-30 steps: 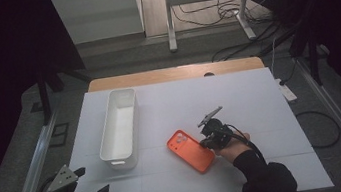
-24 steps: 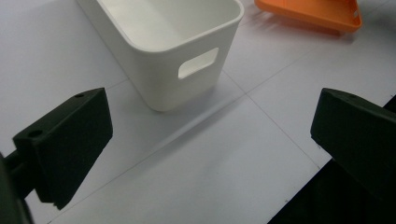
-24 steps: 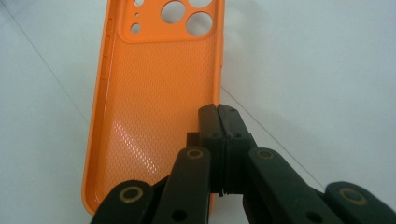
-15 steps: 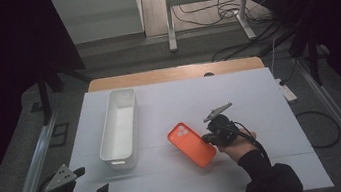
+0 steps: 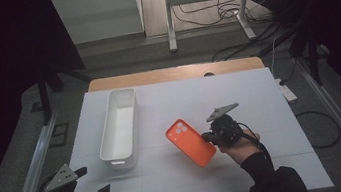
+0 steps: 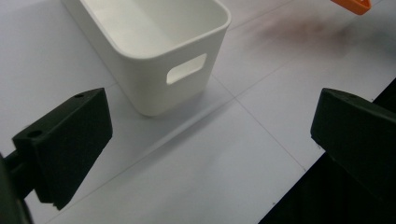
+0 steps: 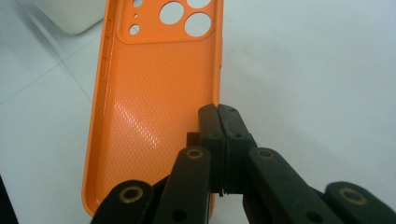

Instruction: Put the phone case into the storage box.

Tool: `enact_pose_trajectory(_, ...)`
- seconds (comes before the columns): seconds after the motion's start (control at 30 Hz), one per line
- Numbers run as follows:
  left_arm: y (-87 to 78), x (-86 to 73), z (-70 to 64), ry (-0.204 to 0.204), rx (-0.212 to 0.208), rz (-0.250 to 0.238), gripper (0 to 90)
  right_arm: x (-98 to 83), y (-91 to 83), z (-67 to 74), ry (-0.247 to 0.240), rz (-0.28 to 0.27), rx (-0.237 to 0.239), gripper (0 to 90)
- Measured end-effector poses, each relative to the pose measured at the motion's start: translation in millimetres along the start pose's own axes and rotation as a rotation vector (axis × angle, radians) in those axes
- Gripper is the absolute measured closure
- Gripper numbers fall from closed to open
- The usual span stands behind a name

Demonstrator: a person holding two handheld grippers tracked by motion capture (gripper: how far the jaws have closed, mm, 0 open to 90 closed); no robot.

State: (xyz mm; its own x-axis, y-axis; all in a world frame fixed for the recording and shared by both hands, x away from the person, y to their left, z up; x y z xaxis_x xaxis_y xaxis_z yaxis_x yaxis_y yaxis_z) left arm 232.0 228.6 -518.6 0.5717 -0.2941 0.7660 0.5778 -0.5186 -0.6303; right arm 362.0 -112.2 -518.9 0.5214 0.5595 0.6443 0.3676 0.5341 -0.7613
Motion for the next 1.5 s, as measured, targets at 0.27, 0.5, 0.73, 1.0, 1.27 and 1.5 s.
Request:
enact_pose_trajectory(0.27, 3.5, 10.6, -7.0, -0.003, -0.015, -0.017, 0.0, 3.7, -10.6, 3.4, 0.0, -0.04, 0.0, 88.7)
enact_pose_trajectory(0.5, 9.2, 24.1, -12.3, -0.004, -0.044, -0.032, 0.0, 5.9, -19.1, 5.2, 0.002, -0.075, 0.0, 88.7)
enact_pose_trajectory(0.73, 15.5, 36.7, -15.8, 0.002, -0.066, -0.048, 0.0, 6.8, -24.9, 4.3, 0.008, -0.095, -0.005, 88.8)
enact_pose_trajectory(1.0, 25.0, 54.1, -19.3, -0.001, -0.105, -0.066, 0.0, 9.3, -31.9, 4.0, 0.012, -0.126, -0.013, 88.8)
enact_pose_trajectory(1.27, 36.0, 67.9, -26.7, -0.001, -0.148, -0.063, 0.0, 12.1, -37.2, 5.8, 0.006, -0.15, -0.018, 88.8)
enact_pose_trajectory(1.5, 48.2, 80.7, -33.9, -0.008, -0.188, -0.063, 0.0, 15.5, -41.0, 7.6, -0.001, -0.172, -0.021, 88.8)
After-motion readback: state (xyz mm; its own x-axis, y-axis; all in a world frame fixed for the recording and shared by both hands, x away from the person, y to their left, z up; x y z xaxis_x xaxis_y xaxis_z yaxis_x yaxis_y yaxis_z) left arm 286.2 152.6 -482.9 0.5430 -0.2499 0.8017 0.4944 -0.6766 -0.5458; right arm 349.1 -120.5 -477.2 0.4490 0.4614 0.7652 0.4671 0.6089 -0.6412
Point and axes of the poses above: each handheld gripper's, and its own axes: y roughly forward along the jaws, x roughly out of its top, z roughly to its left, the point moved 9 cm from there along y, roughly forward along the jaws
